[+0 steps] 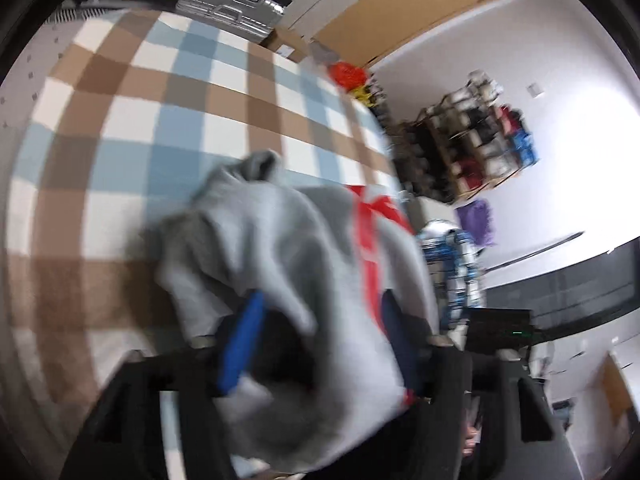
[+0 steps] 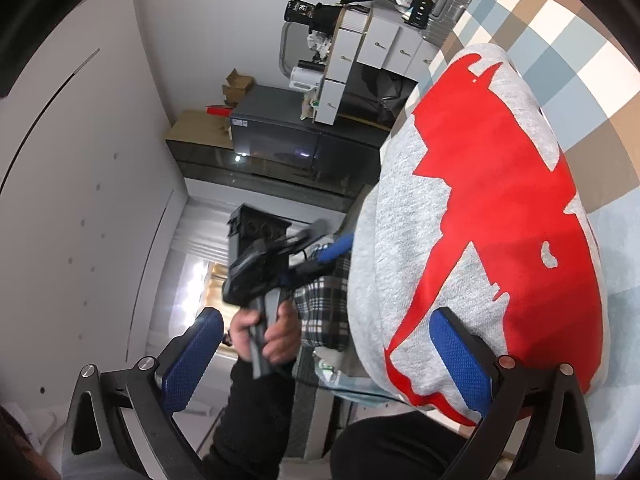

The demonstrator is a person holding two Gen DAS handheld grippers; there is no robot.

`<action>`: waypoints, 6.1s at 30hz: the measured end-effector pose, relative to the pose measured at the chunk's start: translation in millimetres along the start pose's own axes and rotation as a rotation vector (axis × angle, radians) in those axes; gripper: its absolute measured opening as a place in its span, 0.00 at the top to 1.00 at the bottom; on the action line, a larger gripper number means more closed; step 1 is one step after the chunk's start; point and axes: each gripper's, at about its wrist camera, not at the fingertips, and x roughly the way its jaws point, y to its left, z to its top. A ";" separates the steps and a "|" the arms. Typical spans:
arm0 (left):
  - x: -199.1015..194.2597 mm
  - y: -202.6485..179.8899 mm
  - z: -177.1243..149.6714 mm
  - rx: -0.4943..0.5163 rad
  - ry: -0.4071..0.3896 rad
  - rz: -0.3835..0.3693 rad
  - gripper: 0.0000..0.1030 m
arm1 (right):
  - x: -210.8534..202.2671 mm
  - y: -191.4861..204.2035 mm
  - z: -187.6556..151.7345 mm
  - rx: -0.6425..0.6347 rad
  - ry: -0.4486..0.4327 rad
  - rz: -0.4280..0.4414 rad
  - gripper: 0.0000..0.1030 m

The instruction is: Fold large clothes

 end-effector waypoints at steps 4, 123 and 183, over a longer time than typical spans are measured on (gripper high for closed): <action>25.9 -5.4 -9.4 -0.010 0.063 -0.044 0.41 | -2.0 -4.0 1.0 0.029 -0.010 0.019 0.00; 59.7 77.9 -50.6 -0.042 -0.206 -0.046 0.55 | 79.7 100.1 9.4 -0.826 0.090 -1.063 0.00; 80.2 69.9 53.0 -0.072 -0.056 0.054 0.53 | 67.0 13.2 -9.6 -0.484 0.317 -0.890 0.00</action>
